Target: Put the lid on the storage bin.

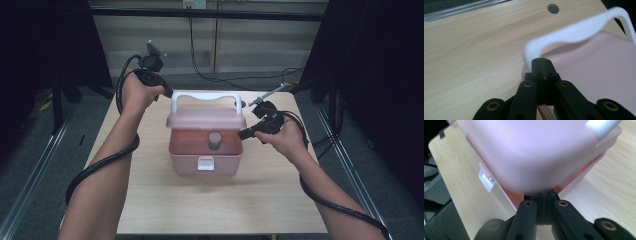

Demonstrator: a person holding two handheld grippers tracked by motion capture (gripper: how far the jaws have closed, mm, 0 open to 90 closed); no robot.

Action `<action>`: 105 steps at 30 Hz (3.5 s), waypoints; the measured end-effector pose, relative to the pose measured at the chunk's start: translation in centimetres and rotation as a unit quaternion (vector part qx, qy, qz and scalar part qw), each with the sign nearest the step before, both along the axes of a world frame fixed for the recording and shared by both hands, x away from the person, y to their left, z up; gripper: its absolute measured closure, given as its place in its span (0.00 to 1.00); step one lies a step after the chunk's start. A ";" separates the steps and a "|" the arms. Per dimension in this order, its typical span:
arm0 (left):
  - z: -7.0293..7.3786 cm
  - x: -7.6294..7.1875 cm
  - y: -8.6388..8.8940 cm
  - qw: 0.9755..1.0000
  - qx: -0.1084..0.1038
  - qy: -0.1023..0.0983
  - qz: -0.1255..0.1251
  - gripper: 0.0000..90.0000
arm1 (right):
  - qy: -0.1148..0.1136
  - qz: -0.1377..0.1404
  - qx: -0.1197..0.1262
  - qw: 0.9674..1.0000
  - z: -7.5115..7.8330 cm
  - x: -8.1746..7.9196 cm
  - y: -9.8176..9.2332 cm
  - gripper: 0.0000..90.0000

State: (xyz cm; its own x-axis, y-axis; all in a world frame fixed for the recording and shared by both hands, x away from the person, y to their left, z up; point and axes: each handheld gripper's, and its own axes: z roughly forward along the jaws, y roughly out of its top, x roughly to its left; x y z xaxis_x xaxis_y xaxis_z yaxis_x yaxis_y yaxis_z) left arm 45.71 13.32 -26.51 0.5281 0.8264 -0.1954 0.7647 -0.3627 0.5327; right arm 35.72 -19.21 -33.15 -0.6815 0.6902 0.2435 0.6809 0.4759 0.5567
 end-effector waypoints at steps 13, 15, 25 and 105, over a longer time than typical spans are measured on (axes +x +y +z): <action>-1.4 -0.2 1.0 1.000 -0.003 0.004 0.016 0.88 | 0.000 0.018 -0.010 1.000 -1.0 -1.0 0.1 1.00; -1.6 -0.3 1.2 1.000 -0.005 0.006 0.020 0.88 | -0.004 0.018 -0.013 1.000 -0.9 -1.1 0.1 1.00; -2.8 -0.6 2.2 0.999 -0.004 -0.001 0.032 0.77 | -0.003 0.025 -0.021 0.999 -1.6 -1.6 0.0 1.00; -10.7 -2.6 7.6 0.997 0.011 0.013 0.076 0.37 | -0.003 0.035 -0.045 0.998 -3.4 -3.1 0.1 0.94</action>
